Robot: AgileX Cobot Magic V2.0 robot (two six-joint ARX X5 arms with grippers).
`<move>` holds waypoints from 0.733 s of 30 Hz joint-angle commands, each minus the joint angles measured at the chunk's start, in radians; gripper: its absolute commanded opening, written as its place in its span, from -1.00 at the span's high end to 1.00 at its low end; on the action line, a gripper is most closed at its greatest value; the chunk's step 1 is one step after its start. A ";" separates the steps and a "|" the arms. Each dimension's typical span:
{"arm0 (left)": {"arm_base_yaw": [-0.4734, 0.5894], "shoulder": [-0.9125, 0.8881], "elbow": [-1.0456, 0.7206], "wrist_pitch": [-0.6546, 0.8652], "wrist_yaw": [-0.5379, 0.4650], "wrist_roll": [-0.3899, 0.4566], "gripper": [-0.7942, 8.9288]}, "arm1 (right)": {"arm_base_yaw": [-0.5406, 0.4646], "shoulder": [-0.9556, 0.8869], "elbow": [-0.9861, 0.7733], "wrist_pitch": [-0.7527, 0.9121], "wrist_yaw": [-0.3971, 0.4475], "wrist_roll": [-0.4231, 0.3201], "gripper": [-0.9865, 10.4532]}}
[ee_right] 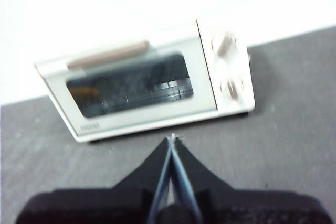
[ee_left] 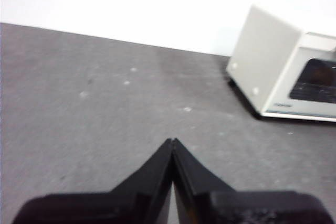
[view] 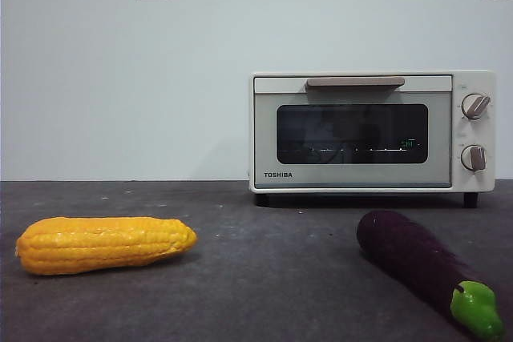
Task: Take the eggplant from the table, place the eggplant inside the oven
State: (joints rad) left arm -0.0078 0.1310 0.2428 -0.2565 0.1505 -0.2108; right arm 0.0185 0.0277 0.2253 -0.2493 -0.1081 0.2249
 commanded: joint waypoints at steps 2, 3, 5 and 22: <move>-0.002 0.077 0.086 0.011 0.055 -0.007 0.85 | 0.000 0.049 0.086 -0.040 0.005 0.010 0.83; -0.002 0.105 0.115 0.011 0.069 -0.006 0.85 | 0.000 0.068 0.113 -0.057 0.005 0.007 0.83; -0.002 0.159 0.172 0.011 0.098 0.001 0.85 | 0.000 0.105 0.169 -0.090 0.005 0.001 0.83; -0.048 0.599 0.710 -0.114 0.380 0.105 0.85 | 0.000 0.517 0.806 -0.416 0.002 -0.214 0.83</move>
State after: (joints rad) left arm -0.0475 0.7143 0.9333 -0.3611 0.5198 -0.1524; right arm 0.0185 0.5259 0.9989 -0.6544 -0.1055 0.0395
